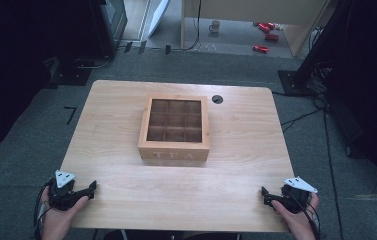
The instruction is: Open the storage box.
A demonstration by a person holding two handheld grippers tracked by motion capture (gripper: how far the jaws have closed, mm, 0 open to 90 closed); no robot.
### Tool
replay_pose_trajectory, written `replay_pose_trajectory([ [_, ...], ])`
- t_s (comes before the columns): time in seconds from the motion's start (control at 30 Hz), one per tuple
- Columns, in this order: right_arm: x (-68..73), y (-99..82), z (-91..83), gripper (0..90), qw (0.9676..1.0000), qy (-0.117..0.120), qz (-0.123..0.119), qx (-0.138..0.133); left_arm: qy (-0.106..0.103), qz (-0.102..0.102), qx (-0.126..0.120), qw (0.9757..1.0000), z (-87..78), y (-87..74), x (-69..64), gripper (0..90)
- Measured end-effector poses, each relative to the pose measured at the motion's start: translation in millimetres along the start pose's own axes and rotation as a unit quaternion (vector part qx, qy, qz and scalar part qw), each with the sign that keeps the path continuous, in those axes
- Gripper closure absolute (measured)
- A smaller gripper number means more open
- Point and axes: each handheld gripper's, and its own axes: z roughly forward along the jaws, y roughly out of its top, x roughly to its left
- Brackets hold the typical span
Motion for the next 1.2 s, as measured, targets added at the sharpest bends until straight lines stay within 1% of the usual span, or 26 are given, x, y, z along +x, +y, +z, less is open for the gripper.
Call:
replay_pose_trajectory([
  [0.13,0.1,0.4,0.5,0.0,1.0000,-0.002,0.001,0.000,-0.006,-0.002,-0.010,0.9999,0.0,5.7,-3.6,14.2],
  [0.2,-0.1,0.9,1.1,0.0,1.0000,-0.001,0.001,-0.001,-0.018,-0.008,-0.019,0.9996,-0.6,11.6,-7.9,14.3],
  [0.23,-0.1,0.9,1.1,0.0,1.0000,-0.001,0.001,-0.001,-0.018,-0.008,-0.019,0.9996,-0.6,11.6,-7.9,14.4],
  [0.27,0.1,1.4,1.6,0.0,1.0000,-0.002,0.003,-0.001,-0.027,-0.006,-0.028,0.9992,-1.5,17.5,-13.7,14.5],
  [0.3,0.1,1.5,1.7,0.0,1.0000,-0.002,0.002,-0.001,-0.032,-0.004,-0.030,0.9990,-1.5,20.7,-16.9,14.6],
  [0.43,0.1,1.6,1.7,0.0,1.0000,-0.003,0.003,-0.001,-0.052,0.005,-0.037,0.9979,0.1,33.2,-29.6,14.8],
  [0.47,0.1,1.7,1.8,0.0,1.0000,-0.003,0.004,-0.001,-0.052,0.005,-0.037,0.9979,0.1,33.2,-29.6,14.9],
  [0.5,0.2,1.8,1.9,0.0,1.0000,-0.003,0.005,-0.001,-0.061,0.011,-0.038,0.9973,2.1,39.3,-36.7,14.9],
  [0.63,-0.1,1.9,1.9,0.0,1.0000,-0.003,0.004,-0.001,-0.078,0.028,-0.039,0.9958,6.9,49.1,-51.6,14.9],
  [0.7,-0.2,2.0,2.0,0.0,1.0000,-0.003,0.004,-0.001,-0.088,0.038,-0.039,0.9946,10.6,54.8,-60.6,14.9],
  [0.8,-0.6,2.3,2.3,0.0,1.0000,-0.003,0.003,-0.001,-0.102,0.043,-0.041,0.9930,14.6,63.1,-71.6,15.1],
  [0.87,-0.4,3.1,2.3,0.0,1.0000,-0.005,0.003,0.001,-0.125,0.035,-0.042,0.9907,16.0,68.9,-78.3,15.3],
  [0.9,-0.4,3.4,2.6,0.0,1.0000,-0.006,0.001,-0.001,-0.133,0.038,-0.042,0.9896,16.6,71.7,-82.1,15.4],
  [1.0,0.7,4.6,2.9,0.0,1.0000,-0.009,0.000,0.000,-0.141,0.052,-0.043,0.9877,19.1,78.5,-94.5,15.4],
  [1.03,0.7,4.6,2.9,0.0,1.0000,-0.009,0.000,0.000,-0.141,0.052,-0.043,0.9877,19.1,78.5,-94.5,15.4],
  [1.07,1.1,5.2,2.9,0.0,1.0000,-0.007,0.001,0.000,-0.145,0.054,-0.044,0.9869,20.7,81.4,-99.5,15.4],
  [1.1,2.7,8.4,2.0,0.1,1.0000,-0.005,0.001,-0.004,-0.149,0.060,-0.047,0.9859,23.5,86.3,-106.0,15.5],
  [1.2,5.7,14.1,-0.6,0.7,0.9999,0.005,0.006,-0.013,-0.154,0.064,-0.049,0.9847,28.2,93.3,-112.7,15.5],
])
